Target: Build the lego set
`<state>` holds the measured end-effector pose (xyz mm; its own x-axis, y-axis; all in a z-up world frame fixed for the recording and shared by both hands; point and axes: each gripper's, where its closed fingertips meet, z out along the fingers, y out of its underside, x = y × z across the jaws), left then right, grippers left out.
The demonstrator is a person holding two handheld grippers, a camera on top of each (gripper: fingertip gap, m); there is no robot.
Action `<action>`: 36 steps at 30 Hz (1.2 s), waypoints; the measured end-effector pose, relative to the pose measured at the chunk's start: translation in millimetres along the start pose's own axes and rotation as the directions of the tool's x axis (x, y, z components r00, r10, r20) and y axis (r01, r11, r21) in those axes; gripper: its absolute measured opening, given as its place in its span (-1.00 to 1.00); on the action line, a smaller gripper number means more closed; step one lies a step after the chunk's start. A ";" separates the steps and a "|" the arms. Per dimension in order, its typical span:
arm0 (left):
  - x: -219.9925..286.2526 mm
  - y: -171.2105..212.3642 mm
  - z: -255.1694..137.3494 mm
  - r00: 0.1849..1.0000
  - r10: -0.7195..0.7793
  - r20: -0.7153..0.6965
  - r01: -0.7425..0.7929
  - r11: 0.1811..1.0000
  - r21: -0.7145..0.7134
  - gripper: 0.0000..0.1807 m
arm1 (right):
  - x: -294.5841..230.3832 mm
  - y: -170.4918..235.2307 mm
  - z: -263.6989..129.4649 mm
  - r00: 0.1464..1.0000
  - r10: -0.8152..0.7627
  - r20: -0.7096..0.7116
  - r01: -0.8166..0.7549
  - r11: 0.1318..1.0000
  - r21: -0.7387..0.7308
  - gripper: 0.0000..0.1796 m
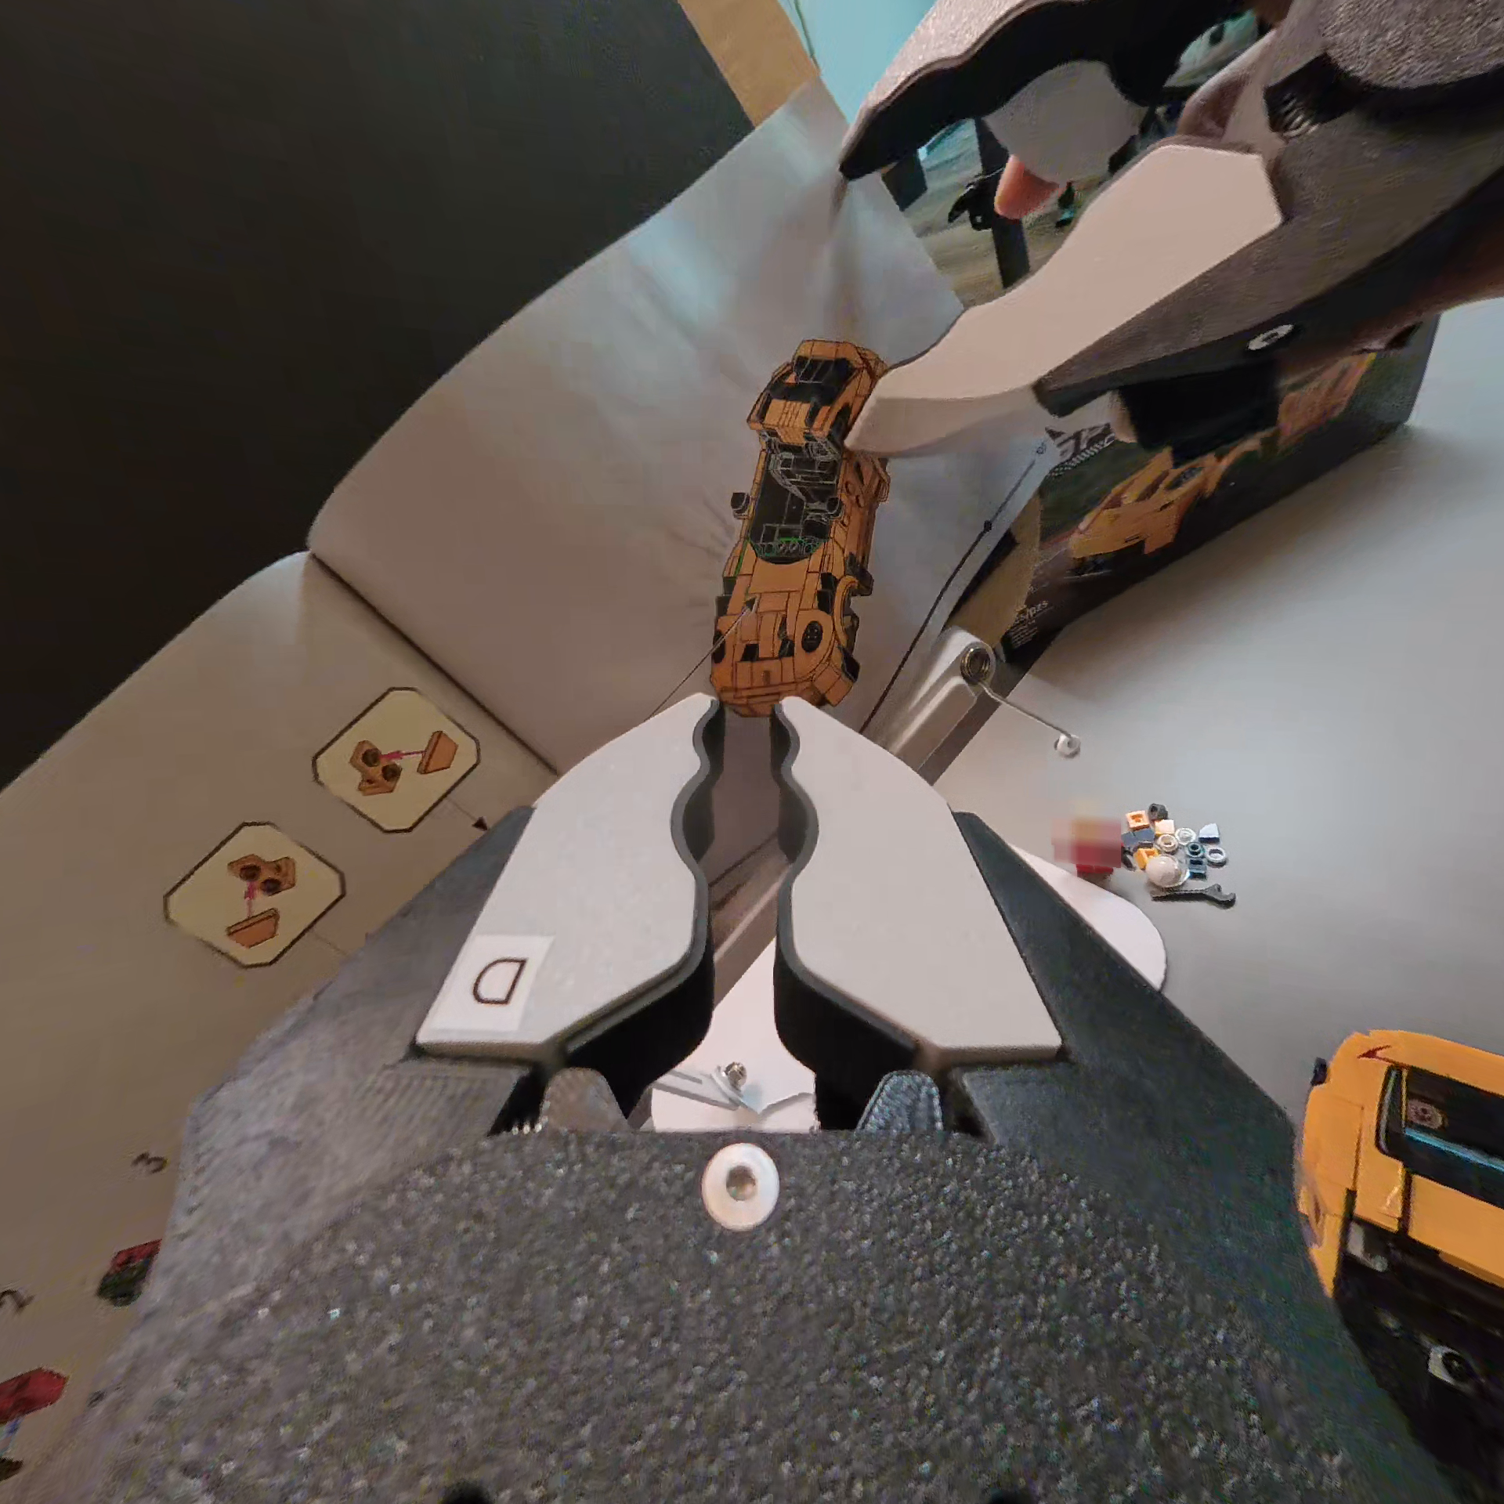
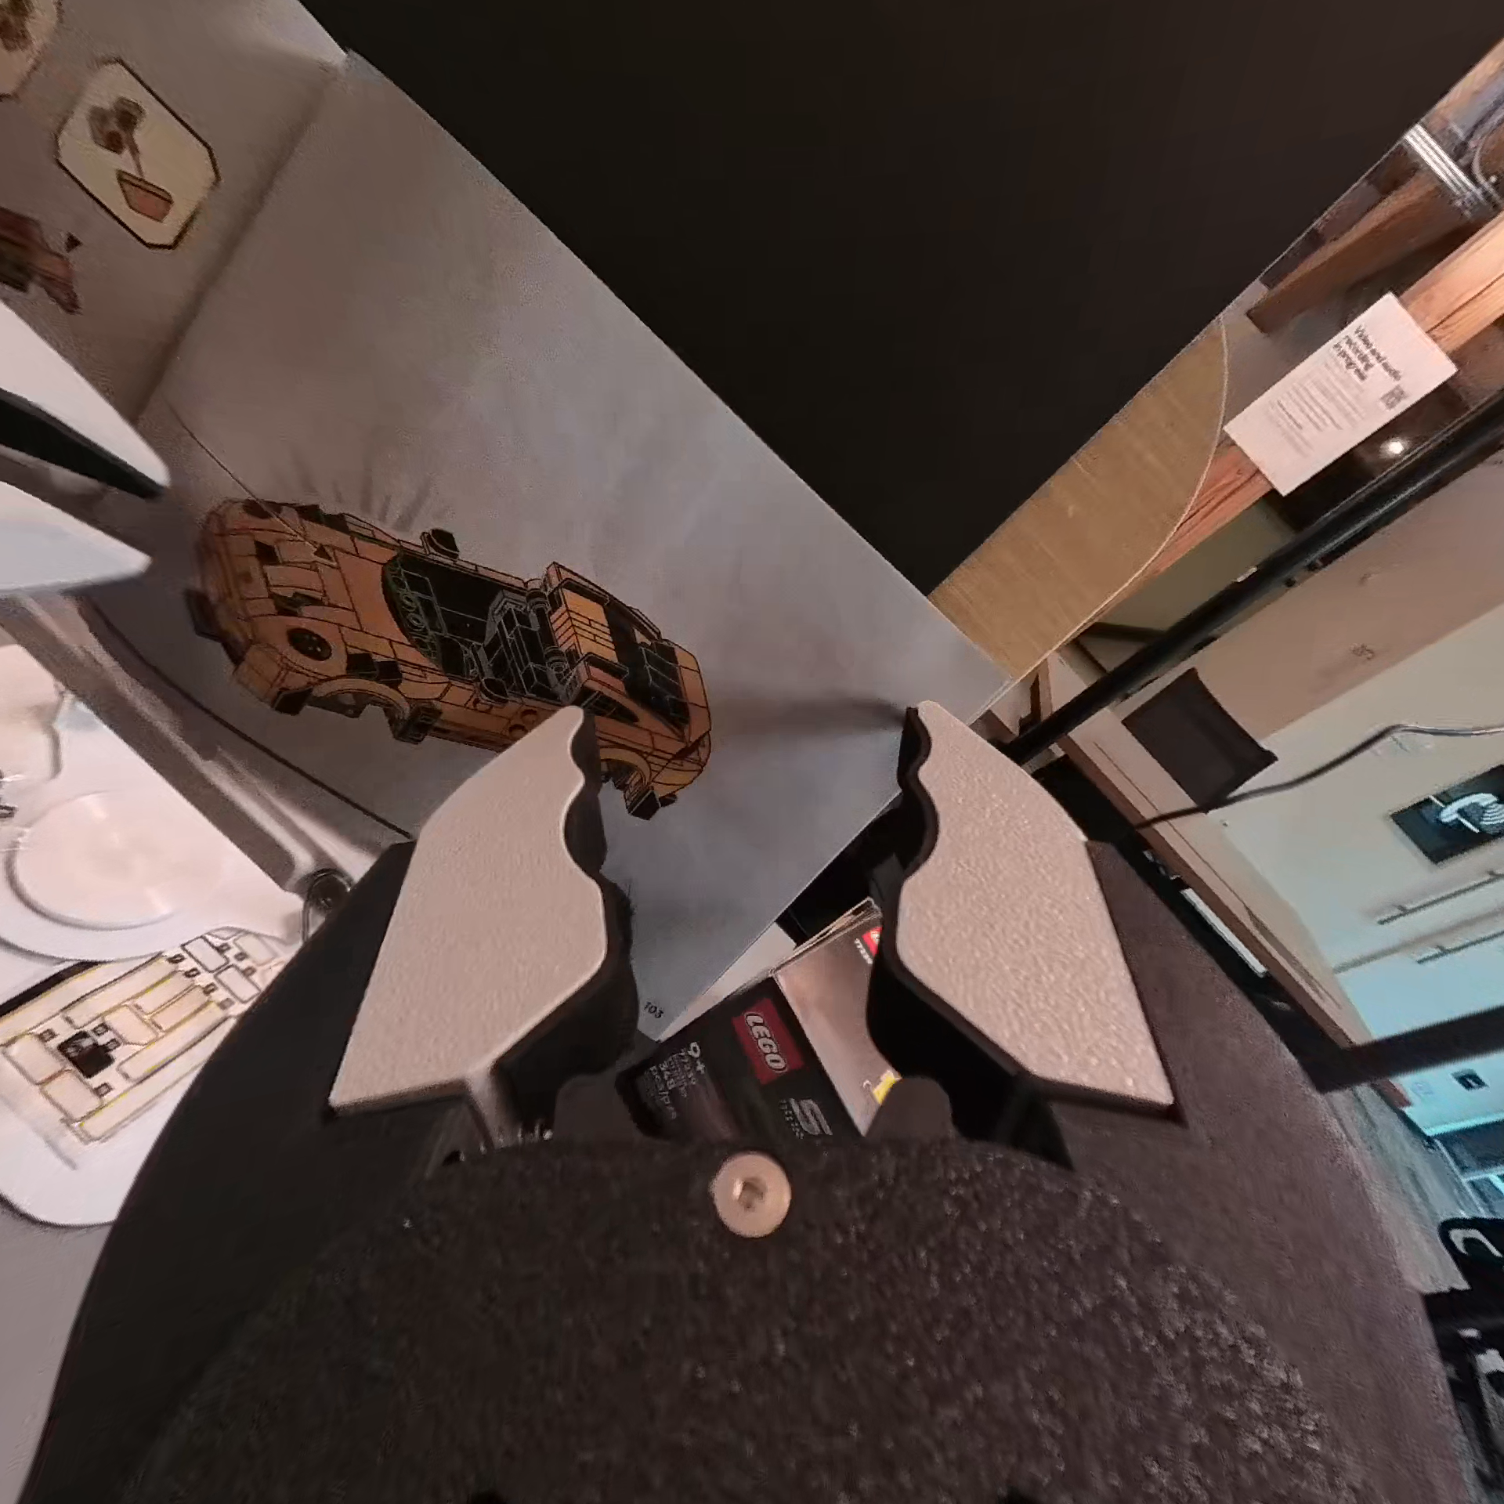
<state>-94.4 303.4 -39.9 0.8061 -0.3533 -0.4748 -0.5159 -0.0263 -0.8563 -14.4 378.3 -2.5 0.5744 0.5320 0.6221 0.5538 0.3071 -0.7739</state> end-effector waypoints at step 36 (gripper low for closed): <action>-24.1 3.2 -27.1 0.993 -0.111 0.045 0.108 0.992 0.064 -0.95 | 19.0 -0.9 3.3 0.995 0.077 -0.068 -0.072 0.995 0.067 -0.59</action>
<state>-123.3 286.5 -25.7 0.8707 -0.3055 -0.3855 -0.4061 -0.0044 -0.9138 -6.0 390.7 9.7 0.6548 0.4992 0.5675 0.4694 0.3199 -0.8230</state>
